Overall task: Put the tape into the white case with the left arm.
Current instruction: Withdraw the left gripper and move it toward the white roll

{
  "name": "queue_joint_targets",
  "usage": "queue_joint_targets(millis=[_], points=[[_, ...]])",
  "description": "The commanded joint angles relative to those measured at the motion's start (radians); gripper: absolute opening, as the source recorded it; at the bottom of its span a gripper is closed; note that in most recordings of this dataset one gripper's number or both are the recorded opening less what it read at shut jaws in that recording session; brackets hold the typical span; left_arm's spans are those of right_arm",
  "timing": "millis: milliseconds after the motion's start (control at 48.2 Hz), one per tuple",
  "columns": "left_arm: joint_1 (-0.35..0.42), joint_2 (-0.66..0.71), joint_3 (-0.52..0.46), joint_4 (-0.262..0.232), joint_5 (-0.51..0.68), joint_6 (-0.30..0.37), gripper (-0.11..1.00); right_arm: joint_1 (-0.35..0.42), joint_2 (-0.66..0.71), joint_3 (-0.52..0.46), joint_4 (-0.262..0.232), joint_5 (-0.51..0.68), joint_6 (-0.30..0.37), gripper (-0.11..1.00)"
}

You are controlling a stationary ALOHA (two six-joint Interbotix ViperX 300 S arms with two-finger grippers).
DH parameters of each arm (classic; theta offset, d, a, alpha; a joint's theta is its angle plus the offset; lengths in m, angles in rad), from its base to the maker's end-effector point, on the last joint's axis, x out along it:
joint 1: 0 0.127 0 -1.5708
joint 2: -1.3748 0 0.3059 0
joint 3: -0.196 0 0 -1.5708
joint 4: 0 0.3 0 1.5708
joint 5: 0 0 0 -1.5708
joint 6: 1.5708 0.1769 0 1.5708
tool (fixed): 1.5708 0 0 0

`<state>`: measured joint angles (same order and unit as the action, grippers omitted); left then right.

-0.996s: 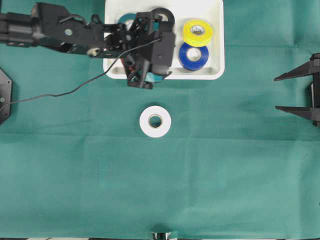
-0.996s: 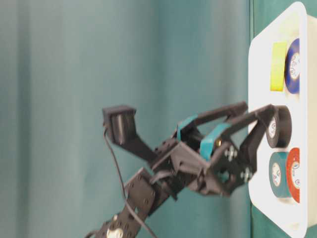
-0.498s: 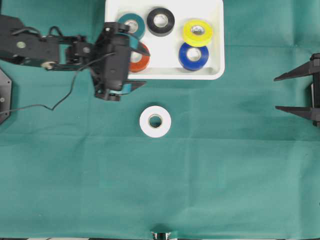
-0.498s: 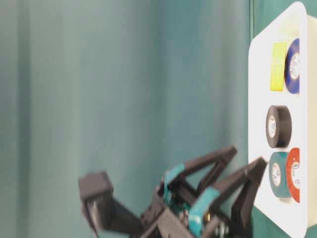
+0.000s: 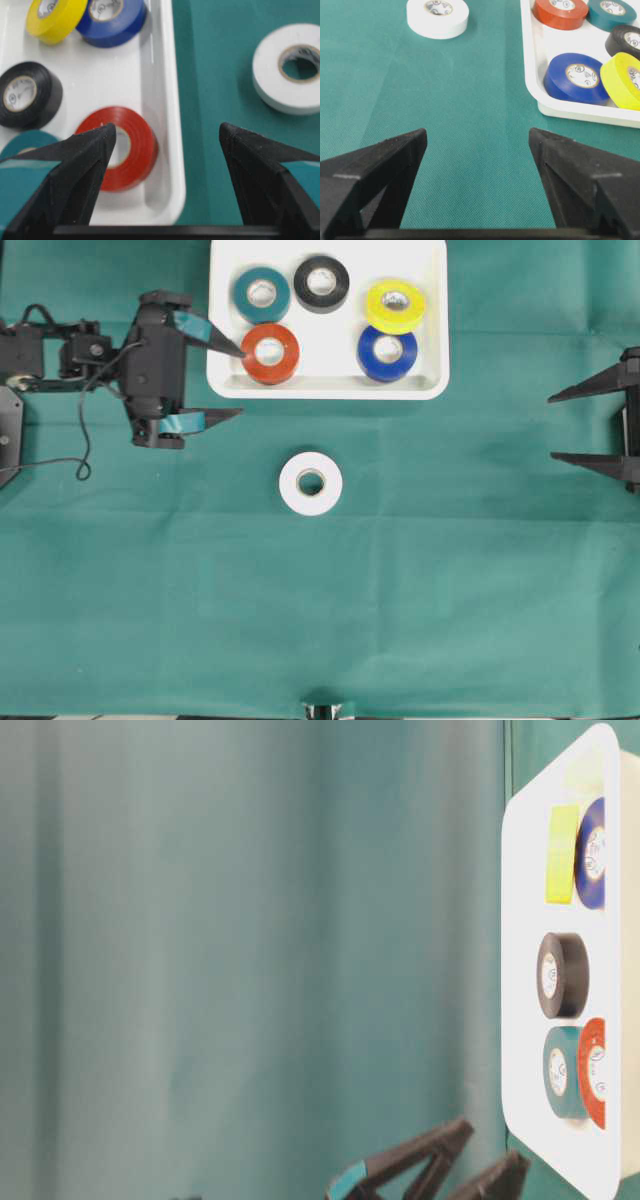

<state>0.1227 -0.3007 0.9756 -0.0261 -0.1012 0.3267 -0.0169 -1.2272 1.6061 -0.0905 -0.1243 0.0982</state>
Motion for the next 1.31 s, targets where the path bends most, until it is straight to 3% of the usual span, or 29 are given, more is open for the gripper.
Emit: queue_joint_targets(millis=[0,415,664,1287], points=[[-0.006,-0.038,0.011,-0.002,-0.011,-0.002,0.85,0.0,0.006,-0.011,0.0,-0.011,0.002,0.86],[-0.031,-0.051,0.038,-0.002,-0.034,-0.005,0.85,0.0,0.006,-0.011,0.0,-0.011,0.002,0.86],[-0.11,-0.012,0.026,-0.002,-0.067,-0.009,0.85,0.0,0.006,-0.011,0.0,-0.011,0.002,0.86],[-0.229,0.267,-0.158,-0.002,-0.083,-0.012,0.85,0.0,0.006,-0.011,0.0,-0.011,0.002,0.86]])
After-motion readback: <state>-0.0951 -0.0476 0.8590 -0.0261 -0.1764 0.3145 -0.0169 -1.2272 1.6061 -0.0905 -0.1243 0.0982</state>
